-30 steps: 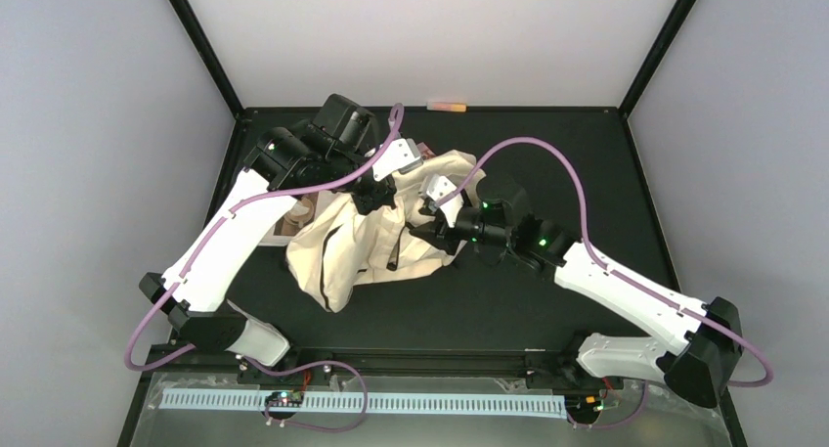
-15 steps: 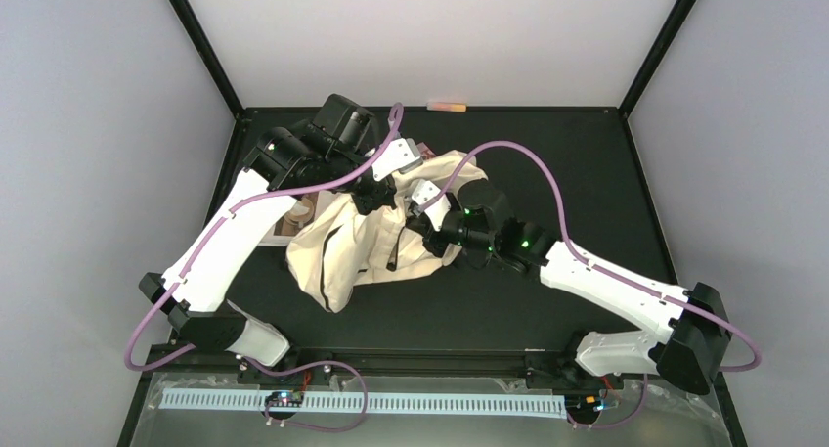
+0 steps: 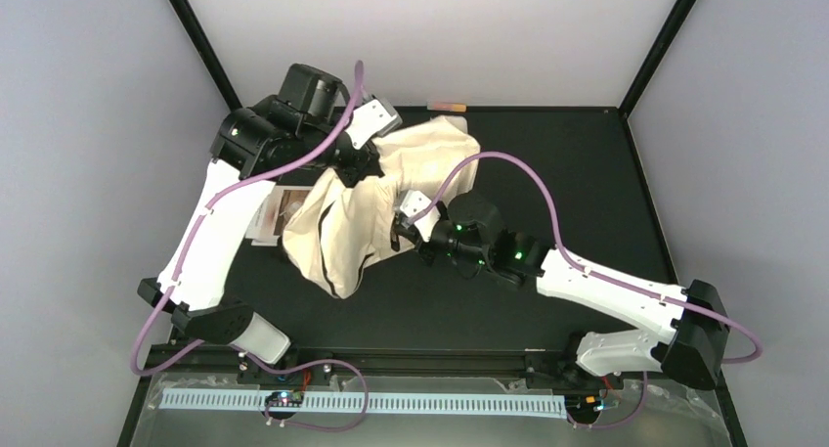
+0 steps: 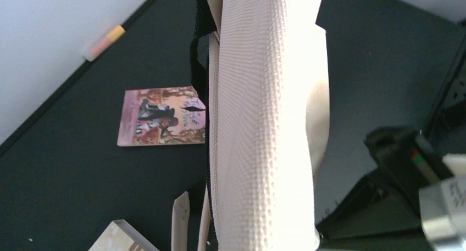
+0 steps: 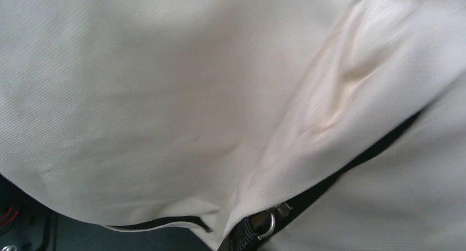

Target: Pack the student bag

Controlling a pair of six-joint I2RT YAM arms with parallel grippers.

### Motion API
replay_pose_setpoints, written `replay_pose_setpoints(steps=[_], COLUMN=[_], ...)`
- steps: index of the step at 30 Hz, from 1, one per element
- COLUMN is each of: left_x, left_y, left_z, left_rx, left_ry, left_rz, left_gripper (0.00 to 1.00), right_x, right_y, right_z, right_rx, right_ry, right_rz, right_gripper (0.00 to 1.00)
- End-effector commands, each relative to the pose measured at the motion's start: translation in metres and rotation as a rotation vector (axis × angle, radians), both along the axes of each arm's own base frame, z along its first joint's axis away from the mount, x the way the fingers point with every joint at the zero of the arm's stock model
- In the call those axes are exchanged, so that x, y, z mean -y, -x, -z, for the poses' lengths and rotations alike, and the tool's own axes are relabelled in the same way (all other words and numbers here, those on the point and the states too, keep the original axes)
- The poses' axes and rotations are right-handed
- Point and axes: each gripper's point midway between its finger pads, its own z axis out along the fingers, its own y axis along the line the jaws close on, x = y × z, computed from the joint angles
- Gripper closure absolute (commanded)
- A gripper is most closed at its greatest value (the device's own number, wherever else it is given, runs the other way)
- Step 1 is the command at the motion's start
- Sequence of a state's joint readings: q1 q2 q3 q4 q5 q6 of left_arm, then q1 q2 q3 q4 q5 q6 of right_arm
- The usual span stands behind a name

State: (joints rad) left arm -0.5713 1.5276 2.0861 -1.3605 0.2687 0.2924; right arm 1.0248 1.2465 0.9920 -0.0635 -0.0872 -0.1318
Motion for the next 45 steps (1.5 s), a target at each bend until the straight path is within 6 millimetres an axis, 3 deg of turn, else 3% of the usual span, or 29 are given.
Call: replay_pose_setpoints(steps=[1,5,13,17,20,22,24,27,30,32,34,36,41,45], left_x=[-0.007,-0.012,-0.041,-0.049,-0.046,-0.034,-0.017,0.002,0.012,0.016,0.020,0.024,0.021,0.017], left_y=[-0.012,-0.009,-0.017,-0.021,-0.019,-0.012,0.007,0.038,0.053,0.060,0.067,0.075,0.101,0.118], left_z=[-0.085,-0.102,-0.139,-0.143,-0.137,-0.123,-0.105,-0.084,-0.070,-0.058,-0.045,-0.032,-0.032,-0.038], left_rx=[0.224,0.247,0.357,0.363,0.335,0.278,0.209,0.155,0.121,0.092,0.083,0.072,0.111,0.143], left_ry=[0.203,0.226,0.277,0.295,0.299,0.311,0.327,0.317,0.308,0.296,0.262,0.228,0.192,0.201], left_rz=[-0.072,-0.078,-0.152,-0.172,-0.144,-0.071,0.064,0.212,0.296,0.341,0.395,0.447,0.586,0.661], left_gripper=[0.98,0.98,0.98,0.98,0.99,0.98,0.98,0.98,0.98,0.98,0.98,0.99,0.98,0.99], right_x=[-0.001,0.005,0.014,0.017,0.020,0.018,0.013,0.008,0.010,0.019,0.034,0.054,0.078,0.074], right_y=[0.023,0.027,0.041,0.048,0.053,0.055,0.057,0.065,0.086,0.100,0.100,0.084,0.044,0.038], right_z=[0.066,0.104,0.150,0.171,0.175,0.161,0.131,0.070,-0.005,-0.062,-0.111,-0.145,-0.170,-0.165], right_rx=[-0.091,-0.140,-0.243,-0.310,-0.330,-0.327,-0.305,-0.266,-0.226,-0.168,-0.087,-0.008,0.099,0.117], right_ry=[0.189,0.281,0.294,0.279,0.267,0.244,0.198,0.102,0.006,-0.083,-0.155,-0.186,-0.039,0.096], right_rz=[-0.023,-0.006,-0.016,-0.015,-0.020,-0.038,-0.066,-0.133,-0.251,-0.316,-0.286,-0.161,0.060,-0.005], right_gripper=[0.99,0.99,0.99,0.99,0.99,0.99,0.96,0.66,0.38,0.06,0.00,0.00,0.00,0.00])
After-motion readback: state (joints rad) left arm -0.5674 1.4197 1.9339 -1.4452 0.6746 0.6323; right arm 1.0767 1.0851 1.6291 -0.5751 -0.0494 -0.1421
